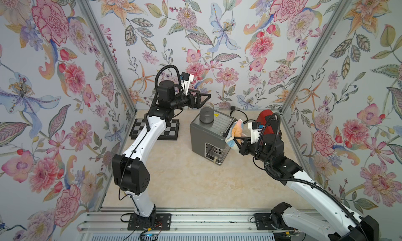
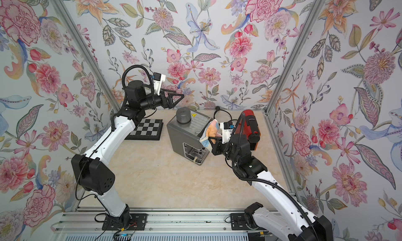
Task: Wipe the surface of a coffee machine
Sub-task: Wipe the dirt from the surface of the coffee machine, then adjust the coffee machine at the center of the board.
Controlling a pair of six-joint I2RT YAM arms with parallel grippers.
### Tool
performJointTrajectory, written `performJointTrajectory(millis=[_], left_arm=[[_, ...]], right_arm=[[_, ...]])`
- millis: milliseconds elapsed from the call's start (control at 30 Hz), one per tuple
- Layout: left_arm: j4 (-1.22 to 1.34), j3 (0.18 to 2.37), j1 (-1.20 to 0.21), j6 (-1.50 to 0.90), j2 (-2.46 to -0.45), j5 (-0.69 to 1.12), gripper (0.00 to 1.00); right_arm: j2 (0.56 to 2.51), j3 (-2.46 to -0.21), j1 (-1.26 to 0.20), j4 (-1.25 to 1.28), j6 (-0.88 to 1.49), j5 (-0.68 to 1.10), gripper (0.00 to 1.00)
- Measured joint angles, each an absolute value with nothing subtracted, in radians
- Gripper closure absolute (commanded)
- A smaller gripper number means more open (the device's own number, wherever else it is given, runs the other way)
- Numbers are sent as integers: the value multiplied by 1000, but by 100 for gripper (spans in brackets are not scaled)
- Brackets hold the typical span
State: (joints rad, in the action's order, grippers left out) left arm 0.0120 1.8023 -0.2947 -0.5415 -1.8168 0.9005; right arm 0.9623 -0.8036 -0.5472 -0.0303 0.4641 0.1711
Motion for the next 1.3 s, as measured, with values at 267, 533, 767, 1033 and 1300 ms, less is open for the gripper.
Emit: performJointTrajectory(millis=[267,533,767,1033,1300], left_arm=[[-38,2109,-281,-532,-2167,1097,1],[-142,2310,-280,-496,-2337,1202,1],[-165,2336,-270,-477,-2362,1267,1],[-173,2328,-267,-464,-2362,1302,1],[-184,2384,-268,-457,-2396,1293,1]], right_arm=[[874,-804,-678,-94,477,129,100],[924,-803,-798,-112,495,64,100],[928,-789,-822,-101,513,25,100],[939,-772,-818,-85,522,19,100],[924,-744,-819,-81,533,19,100]])
